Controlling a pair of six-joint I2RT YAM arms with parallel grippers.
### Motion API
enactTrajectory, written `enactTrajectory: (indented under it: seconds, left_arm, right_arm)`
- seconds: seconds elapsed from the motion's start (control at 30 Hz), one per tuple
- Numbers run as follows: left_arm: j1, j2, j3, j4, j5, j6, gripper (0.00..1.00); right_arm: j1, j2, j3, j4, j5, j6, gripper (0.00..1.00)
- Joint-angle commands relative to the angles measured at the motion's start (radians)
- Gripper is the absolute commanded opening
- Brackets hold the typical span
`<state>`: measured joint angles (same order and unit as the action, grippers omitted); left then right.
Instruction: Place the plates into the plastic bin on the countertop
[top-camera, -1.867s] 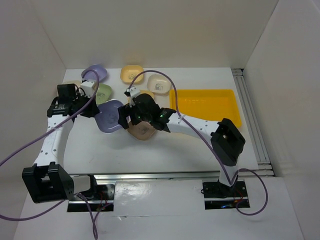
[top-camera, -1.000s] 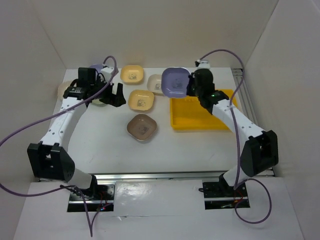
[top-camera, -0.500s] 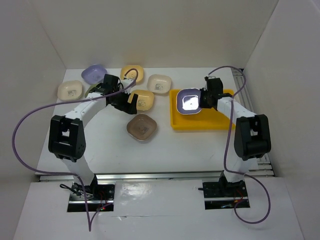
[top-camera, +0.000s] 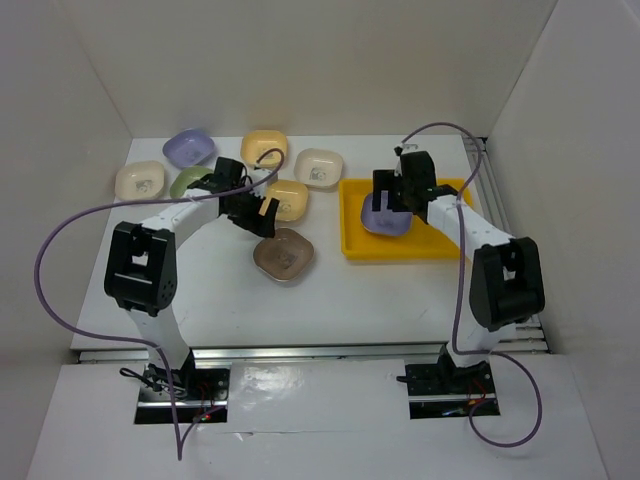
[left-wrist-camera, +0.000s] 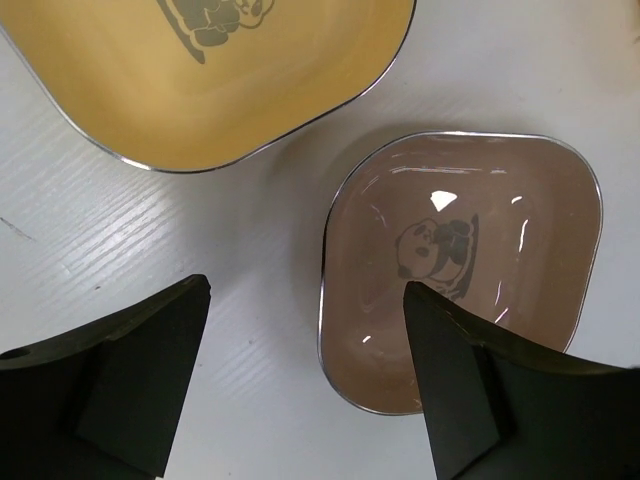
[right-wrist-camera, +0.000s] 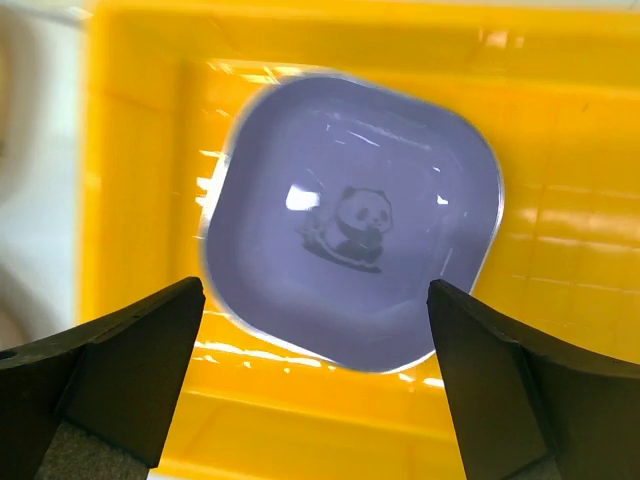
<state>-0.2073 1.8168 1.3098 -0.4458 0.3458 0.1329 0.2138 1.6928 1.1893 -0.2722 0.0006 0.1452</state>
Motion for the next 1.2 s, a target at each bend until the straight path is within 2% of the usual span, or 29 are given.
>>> enactTrajectory:
  seconds: [0.0,0.17,0.27,0.4,0.43,0.57,0.63,0.67,0.7,0.8,0.97,1.17]
  left_arm:
    - [-0.02,0.025,0.003,0.05,0.033,0.031,0.91]
    - [-0.029,0.065,-0.006,0.07,0.001,0.031,0.84]
    - [-0.029,0.078,-0.006,0.079,0.001,0.031,0.73]
    - [-0.029,0.102,-0.017,0.088,-0.019,0.031,0.72]
    - [-0.029,0.113,-0.017,0.088,-0.019,0.04,0.68]
    - [-0.029,0.124,-0.03,0.068,-0.033,0.04,0.3]
    - [-0.029,0.124,-0.043,0.068,-0.033,0.053,0.25]
    - [-0.029,0.113,-0.052,0.068,-0.033,0.053,0.15]
    - [-0.029,0.113,-0.052,0.056,-0.033,0.053,0.0]
    - [-0.029,0.041,-0.078,0.03,-0.024,0.062,0.0]
    - [-0.029,-0.118,-0.107,0.007,0.011,0.034,0.0]
    - [-0.052,-0.197,-0.02,-0.093,0.062,0.025,0.0]
  right_arm:
    - [0.039,-0.152,0.058,0.05,0.1,0.008,1.0]
    - [0.093,-0.272,0.038,0.028,0.11,0.008,1.0]
    - [0.122,-0.318,0.029,0.007,0.131,0.008,1.0]
    - [0.148,-0.361,0.004,0.007,0.122,0.008,1.0]
    - [0.163,-0.361,-0.006,0.016,0.112,0.008,1.0]
    - [0.22,-0.361,-0.017,0.016,0.133,-0.01,1.0]
    - [0.251,-0.361,-0.026,0.016,0.142,-0.01,1.0]
    - [0.26,-0.361,-0.036,0.028,0.142,-0.01,1.0]
    - [0.277,-0.361,-0.036,0.028,0.142,-0.001,1.0]
    - [0.343,-0.352,-0.045,0.063,0.078,0.011,1.0]
    - [0.482,-0.299,-0.075,0.149,0.101,0.066,1.0]
    - [0.59,-0.177,-0.053,0.208,0.091,0.045,1.0]
